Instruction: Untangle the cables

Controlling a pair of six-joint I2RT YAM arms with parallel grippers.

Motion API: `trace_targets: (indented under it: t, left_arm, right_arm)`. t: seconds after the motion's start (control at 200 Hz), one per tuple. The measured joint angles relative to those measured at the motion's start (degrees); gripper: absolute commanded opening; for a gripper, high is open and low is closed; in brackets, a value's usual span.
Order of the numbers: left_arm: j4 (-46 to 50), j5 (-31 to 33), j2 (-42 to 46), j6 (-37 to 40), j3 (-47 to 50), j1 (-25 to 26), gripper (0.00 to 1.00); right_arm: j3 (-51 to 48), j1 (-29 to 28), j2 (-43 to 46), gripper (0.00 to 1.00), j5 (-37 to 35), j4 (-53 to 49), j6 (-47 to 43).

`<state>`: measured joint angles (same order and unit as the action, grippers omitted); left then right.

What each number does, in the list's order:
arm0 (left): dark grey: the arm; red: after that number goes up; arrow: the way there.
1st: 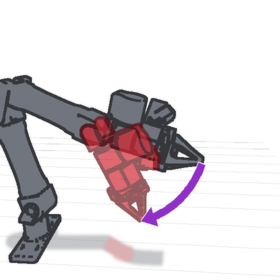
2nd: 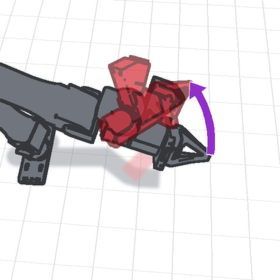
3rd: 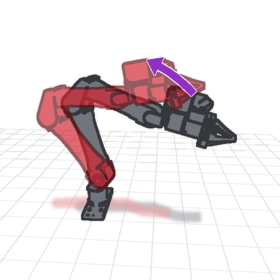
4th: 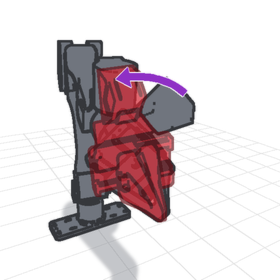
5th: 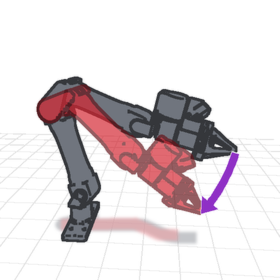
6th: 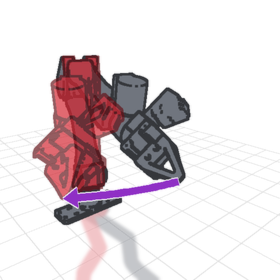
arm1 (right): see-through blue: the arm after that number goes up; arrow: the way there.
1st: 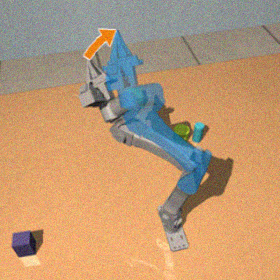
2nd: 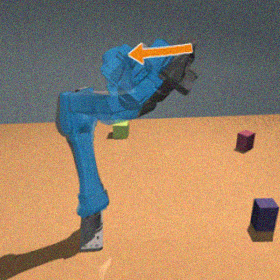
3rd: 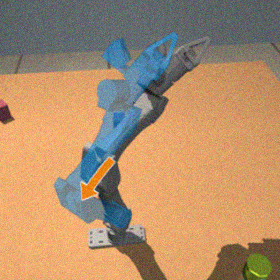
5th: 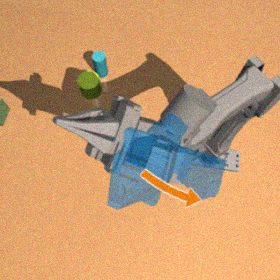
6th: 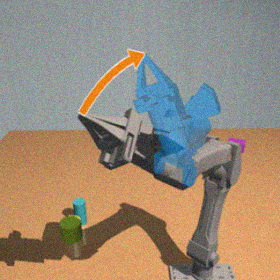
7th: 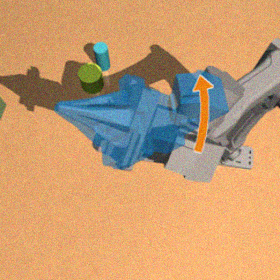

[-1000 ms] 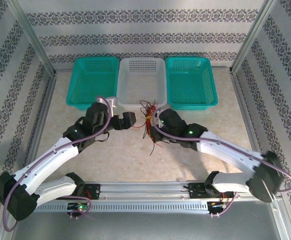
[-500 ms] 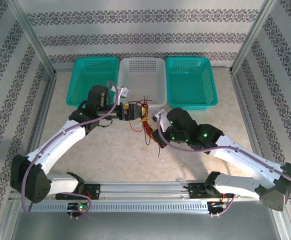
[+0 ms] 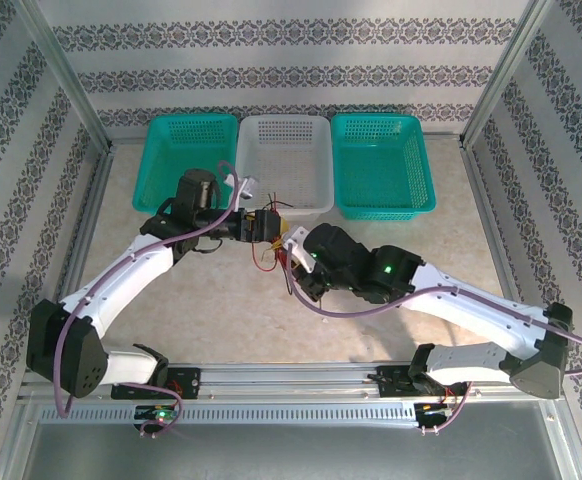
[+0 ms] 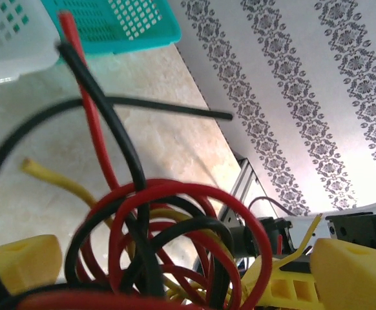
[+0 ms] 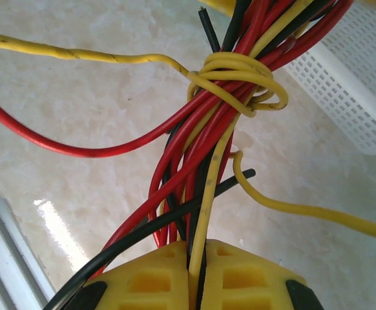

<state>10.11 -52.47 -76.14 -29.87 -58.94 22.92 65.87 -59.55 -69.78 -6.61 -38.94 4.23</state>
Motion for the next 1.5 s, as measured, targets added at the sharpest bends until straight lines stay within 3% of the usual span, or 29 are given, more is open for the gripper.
trace_targets:
  t: [0.145,0.24,0.285,0.38,0.455,0.515,0.62,0.715,0.859,0.924,0.984,1.049,1.119,1.169,1.189,1.364,1.439,1.504]
  left_arm:
    - [-0.4,-1.0,-0.8,-1.0,1.0,0.0,0.65]
    - [-1.2,-1.4,-1.2,-1.5,1.0,0.0,0.41]
    - [-1.9,-1.9,-1.6,-1.5,1.0,0.0,0.35]
    - [-3.5,-3.0,-2.3,-2.7,1.1,0.0,0.38]
    - [-5.6,-3.6,-2.7,-4.0,1.4,0.0,0.61]
    - [-7.1,-4.2,-2.8,-5.1,1.9,0.0,0.7]
    - [-8.7,-4.6,-2.9,-6.3,2.5,0.2,0.7]
    - [-9.4,-4.8,-3.2,-7.0,2.5,0.3,0.56]
    - [-10.5,-4.9,-3.5,-7.7,2.6,0.3,0.2]
    - [-11.2,-4.5,-3.5,-8.1,2.8,0.2,0.1]
    - [-12.2,-4.2,-3.5,-8.7,3.1,0.2,0.03]
    - [-13.5,-3.9,-3.5,-9.4,3.6,0.2,0.0]
    - [-15.7,-3.0,-3.5,-10.2,4.8,0.2,0.0]
    - [-17.5,-2.2,-3.4,-11.1,6.1,0.1,0.0]
    - [-18.4,-1.8,-3.2,-11.5,6.9,-0.1,0.0]
    - [-26.2,1.6,-1.6,-16.4,13.2,-1.9,0.0]
    - [-29.8,2.4,-1.2,-18.4,14.7,-2.2,0.0]
    - [-33.8,2.3,-0.7,-20.2,15.7,-2.3,0.0]
  right_arm:
    - [0.1,-0.3,-1.0,0.0,-1.7,-0.4,-0.5]
    - [0.2,-0.4,-1.0,0.0,-2.2,-0.5,-0.7]
    - [0.2,-0.6,-1.0,0.0,-2.4,-0.7,-0.7]
    - [0.2,-0.7,-1.0,0.0,-2.7,-0.9,-0.8]
    - [0.2,-1.0,-0.9,0.0,-3.2,-0.9,-0.8]
    - [0.2,-1.6,-0.9,0.0,-3.3,-0.9,-0.8]
    - [0.2,-3.0,-0.9,0.0,-3.5,-0.9,-0.8]
    - [0.6,-3.8,-1.2,0.0,-4.2,-1.1,-0.9]
    - [1.4,-4.1,-2.0,0.0,-5.0,-1.7,-1.2]
    - [1.4,-4.1,-2.2,0.0,-5.2,-1.8,-1.2]
    - [1.4,-4.1,-2.2,0.08,-5.7,-1.8,-1.2]
    - [1.4,-4.4,-2.1,0.26,-7.4,-1.7,-1.1]
    - [1.3,-4.5,-1.8,0.55,-10.7,-1.1,-0.2]
    - [1.0,-4.5,-0.7,0.89,-13.5,-0.3,0.8]
    - [0.8,-4.4,-0.1,0.97,-15.2,0.1,1.7]
    - [-1.3,-3.9,10.5,0.98,-28.1,2.7,11.5]
    - [-2.4,-1.9,14.8,0.94,-27.1,3.5,14.1]
    - [-2.7,2.5,16.6,0.89,-20.4,4.4,16.7]
